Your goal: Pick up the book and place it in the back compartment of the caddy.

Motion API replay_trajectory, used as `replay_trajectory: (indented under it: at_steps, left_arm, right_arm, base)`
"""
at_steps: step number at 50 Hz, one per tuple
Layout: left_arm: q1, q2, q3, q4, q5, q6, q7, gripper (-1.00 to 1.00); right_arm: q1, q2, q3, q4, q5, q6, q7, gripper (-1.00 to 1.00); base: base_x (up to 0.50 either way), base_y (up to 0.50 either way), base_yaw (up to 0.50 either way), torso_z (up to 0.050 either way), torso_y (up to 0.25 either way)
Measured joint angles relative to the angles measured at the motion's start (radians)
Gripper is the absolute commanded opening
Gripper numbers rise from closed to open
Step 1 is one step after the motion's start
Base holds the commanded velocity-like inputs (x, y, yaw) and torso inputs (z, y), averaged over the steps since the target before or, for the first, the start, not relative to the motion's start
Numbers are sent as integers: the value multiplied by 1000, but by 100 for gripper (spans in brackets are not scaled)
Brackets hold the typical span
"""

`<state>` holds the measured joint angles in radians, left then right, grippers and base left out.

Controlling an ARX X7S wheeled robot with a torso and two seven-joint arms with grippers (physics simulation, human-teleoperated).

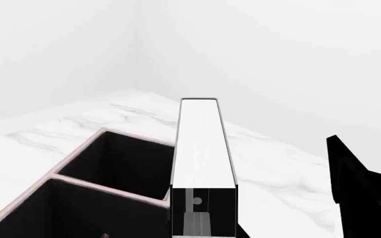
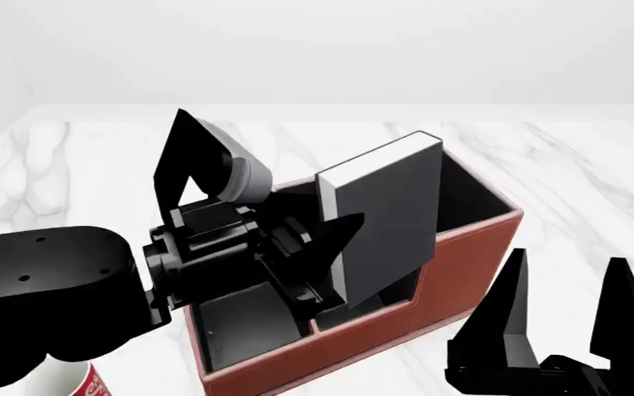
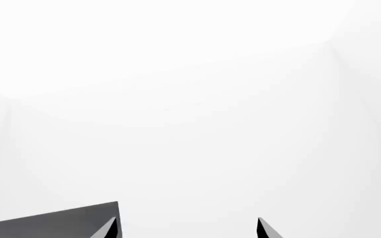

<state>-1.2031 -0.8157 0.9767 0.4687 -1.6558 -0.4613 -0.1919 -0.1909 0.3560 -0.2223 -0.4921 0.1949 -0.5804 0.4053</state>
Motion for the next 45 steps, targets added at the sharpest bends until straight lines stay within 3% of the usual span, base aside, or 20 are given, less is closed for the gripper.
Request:
replay_trajectory:
  at_steps: [10, 28, 45]
  left_arm:
    - [-19, 26, 9, -71, 1, -17, 36, -100]
    - [-70, 50, 99, -86, 164, -115, 159, -100]
    - [-78, 59, 105, -104, 259, -92, 230, -100]
  right_arm:
    - [3, 2, -4, 3, 0, 1, 2, 100]
    - [6, 4, -11, 9, -1, 2, 5, 100]
    - [10, 5, -19, 24, -4, -4, 5, 100]
  base:
    - [0, 0, 0, 0, 1]
    - [0, 0, 0, 1, 1]
    - [0, 0, 0, 0, 2]
